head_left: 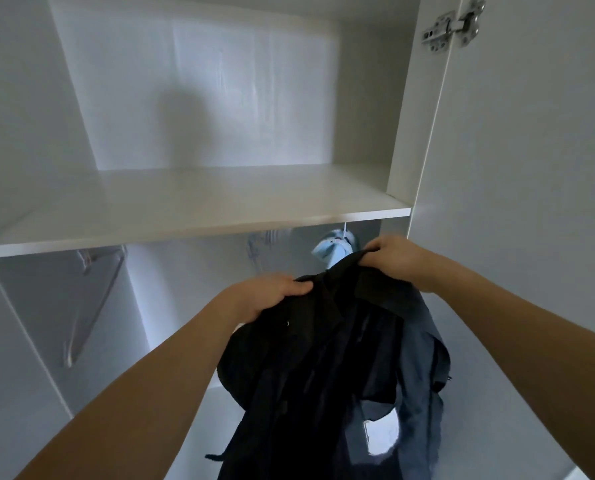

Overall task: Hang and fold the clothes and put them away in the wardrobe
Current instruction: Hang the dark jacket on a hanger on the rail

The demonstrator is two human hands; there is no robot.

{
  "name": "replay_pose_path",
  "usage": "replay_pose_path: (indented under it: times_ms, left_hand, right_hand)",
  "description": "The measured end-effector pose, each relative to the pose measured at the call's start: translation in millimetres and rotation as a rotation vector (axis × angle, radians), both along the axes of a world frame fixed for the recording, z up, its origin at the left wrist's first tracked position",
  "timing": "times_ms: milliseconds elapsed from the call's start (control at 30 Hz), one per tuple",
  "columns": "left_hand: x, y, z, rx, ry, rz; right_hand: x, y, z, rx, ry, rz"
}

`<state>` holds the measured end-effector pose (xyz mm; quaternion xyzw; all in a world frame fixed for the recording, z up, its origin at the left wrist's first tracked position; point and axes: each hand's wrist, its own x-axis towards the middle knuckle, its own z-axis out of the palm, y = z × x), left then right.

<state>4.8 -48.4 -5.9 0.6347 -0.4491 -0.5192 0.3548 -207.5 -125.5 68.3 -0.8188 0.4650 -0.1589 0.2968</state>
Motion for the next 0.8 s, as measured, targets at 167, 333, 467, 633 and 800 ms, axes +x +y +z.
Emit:
replay_pose_path:
  times_ms: [167, 333, 467, 633, 800]
  left_hand:
    - [-5.9, -9.8, -29.0, -0.052, 0.058, -0.022]
    - [3.6, -39.4, -46.5, -0.090, 0.043, 0.036]
    - [33.0, -81.1, -66.5, -0.043, -0.071, 0.341]
    - [57.4, -154.1, -96.3, -0.087, -0.587, 0.440]
    - [51.6, -205.4, -112.2, -0.144, -1.150, 0.383]
  right_hand:
    - [11.4, -3.0, 5.4, 0.026, 0.199, 0.063]
    - [29.2, -15.6, -2.4, 0.032, 0.137, -0.002]
    - [34.8, -28.3, -12.3, 0.167, 0.163, -0.026]
    - [41.6, -49.9, -20.1, 0.292, 0.278, -0.080]
    - [46.2, -65.5, -20.9, 0.302, 0.361, -0.135]
